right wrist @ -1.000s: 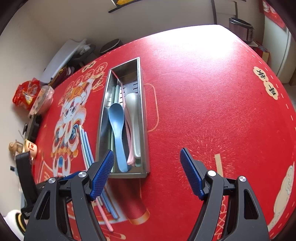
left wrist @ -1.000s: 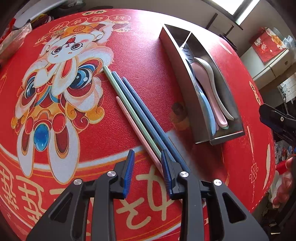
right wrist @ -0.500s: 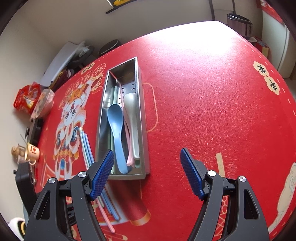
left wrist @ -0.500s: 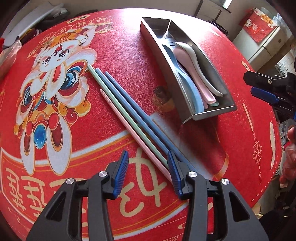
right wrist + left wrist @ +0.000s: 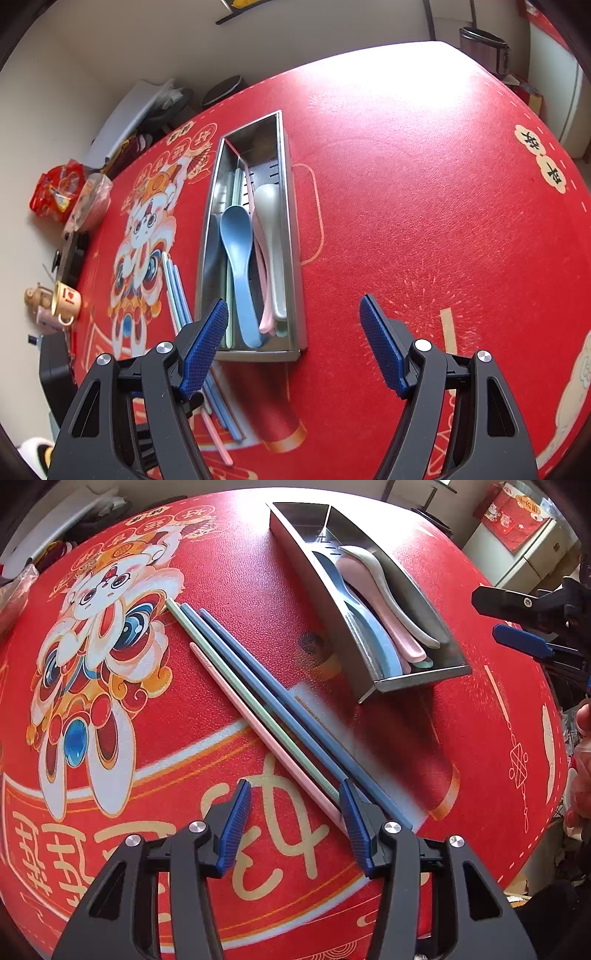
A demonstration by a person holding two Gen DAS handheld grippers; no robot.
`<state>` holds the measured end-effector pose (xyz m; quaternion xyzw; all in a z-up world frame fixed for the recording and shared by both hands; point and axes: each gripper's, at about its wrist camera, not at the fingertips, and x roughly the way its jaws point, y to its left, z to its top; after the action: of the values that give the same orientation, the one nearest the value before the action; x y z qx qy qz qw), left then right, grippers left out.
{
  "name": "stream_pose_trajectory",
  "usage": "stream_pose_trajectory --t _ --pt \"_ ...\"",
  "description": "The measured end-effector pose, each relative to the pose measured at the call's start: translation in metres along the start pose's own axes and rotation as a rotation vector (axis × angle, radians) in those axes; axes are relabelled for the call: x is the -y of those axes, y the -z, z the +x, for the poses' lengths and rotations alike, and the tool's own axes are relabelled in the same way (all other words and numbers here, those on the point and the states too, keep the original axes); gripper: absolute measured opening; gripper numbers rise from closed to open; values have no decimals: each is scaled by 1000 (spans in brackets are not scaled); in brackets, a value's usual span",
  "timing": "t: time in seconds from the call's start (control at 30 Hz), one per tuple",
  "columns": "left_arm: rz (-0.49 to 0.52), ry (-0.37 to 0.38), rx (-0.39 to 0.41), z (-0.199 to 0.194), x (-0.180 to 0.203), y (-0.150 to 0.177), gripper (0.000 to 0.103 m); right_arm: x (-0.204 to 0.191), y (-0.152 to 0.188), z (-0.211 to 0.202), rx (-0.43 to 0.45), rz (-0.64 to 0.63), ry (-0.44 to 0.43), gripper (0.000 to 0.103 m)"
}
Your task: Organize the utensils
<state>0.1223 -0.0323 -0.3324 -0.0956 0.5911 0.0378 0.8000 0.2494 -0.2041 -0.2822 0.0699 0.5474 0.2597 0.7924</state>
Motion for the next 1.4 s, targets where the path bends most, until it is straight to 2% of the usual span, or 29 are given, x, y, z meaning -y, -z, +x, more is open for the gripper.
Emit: stream_pose_trajectory --t 0.17,0.53,0.67,0.8,1.03,1.3,1.33,1.4 --pt "-25 -4 1 -3 -9 3 49 -4 2 1 -2 3 -5 71" --pt "-1 -22 -2 -6 -20 2 54 -8 6 -2 -3 -4 5 71" --pt "11 -31 -4 -6 -17 4 55 -4 7 -2 -4 12 10 71" --pt "37 -40 -2 -2 -8 2 62 -5 9 0 -10 11 4 71" --pt "38 -51 -14 -5 -8 8 63 -7 9 0 -9 15 -4 71" --pt "-43 -96 -18 -9 -25 15 62 -15 10 2 -11 4 -16 71" --pt "-58 -96 -15 -9 -28 15 60 -16 10 2 -11 1 -18 71" --pt "-86 -97 -4 -11 -35 14 50 -18 10 2 -11 -5 -21 71"
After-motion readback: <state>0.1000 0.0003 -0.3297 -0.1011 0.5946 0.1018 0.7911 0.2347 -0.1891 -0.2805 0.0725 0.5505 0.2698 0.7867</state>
